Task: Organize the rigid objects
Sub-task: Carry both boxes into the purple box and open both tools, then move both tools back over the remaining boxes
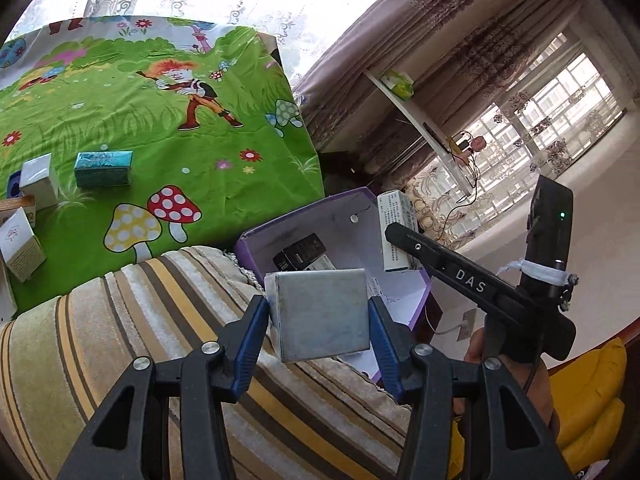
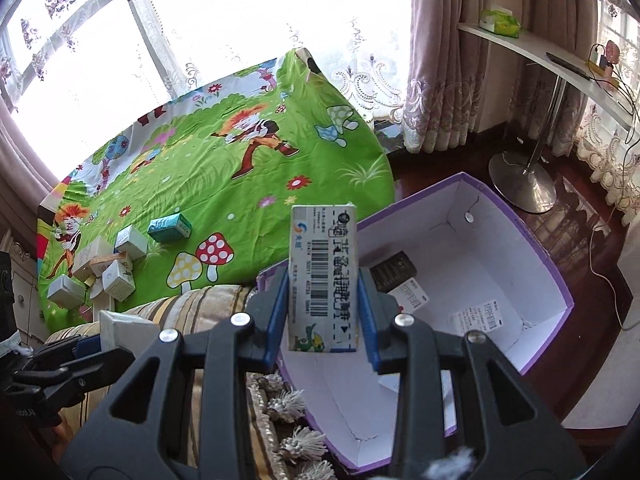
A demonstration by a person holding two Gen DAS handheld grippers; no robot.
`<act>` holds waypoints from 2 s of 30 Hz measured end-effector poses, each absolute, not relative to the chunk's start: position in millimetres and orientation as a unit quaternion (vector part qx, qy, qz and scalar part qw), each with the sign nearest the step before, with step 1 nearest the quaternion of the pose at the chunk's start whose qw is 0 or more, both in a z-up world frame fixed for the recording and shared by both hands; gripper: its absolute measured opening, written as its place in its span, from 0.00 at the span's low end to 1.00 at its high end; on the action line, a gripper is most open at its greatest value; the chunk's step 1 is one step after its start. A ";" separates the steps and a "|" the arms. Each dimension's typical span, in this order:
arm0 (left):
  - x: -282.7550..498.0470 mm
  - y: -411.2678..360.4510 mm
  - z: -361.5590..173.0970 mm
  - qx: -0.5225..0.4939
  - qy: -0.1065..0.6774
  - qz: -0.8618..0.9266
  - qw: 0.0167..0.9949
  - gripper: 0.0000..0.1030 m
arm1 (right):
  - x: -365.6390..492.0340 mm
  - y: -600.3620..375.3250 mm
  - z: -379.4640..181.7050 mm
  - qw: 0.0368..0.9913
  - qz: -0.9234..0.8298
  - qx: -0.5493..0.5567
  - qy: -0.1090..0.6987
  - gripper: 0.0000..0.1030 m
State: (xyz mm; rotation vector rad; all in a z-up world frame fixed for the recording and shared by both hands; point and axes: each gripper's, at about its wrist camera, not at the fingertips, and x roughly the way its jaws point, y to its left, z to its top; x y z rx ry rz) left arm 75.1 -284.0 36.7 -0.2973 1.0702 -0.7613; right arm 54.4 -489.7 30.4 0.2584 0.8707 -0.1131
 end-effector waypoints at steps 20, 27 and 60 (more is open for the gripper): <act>49.2 -283.4 80.8 -0.065 0.375 -0.344 0.859 0.73 | 46.4 -502.0 46.7 0.906 -0.089 0.124 0.395 0.70; 52.1 -263.1 85.9 -0.037 0.367 -0.327 0.870 0.73 | 50.5 -483.4 54.2 0.911 -0.064 0.115 0.391 0.70; 96.6 4.1 15.6 -0.142 0.487 -0.083 0.858 0.49 | 122.2 -298.9 48.4 0.891 0.114 0.005 0.440 0.71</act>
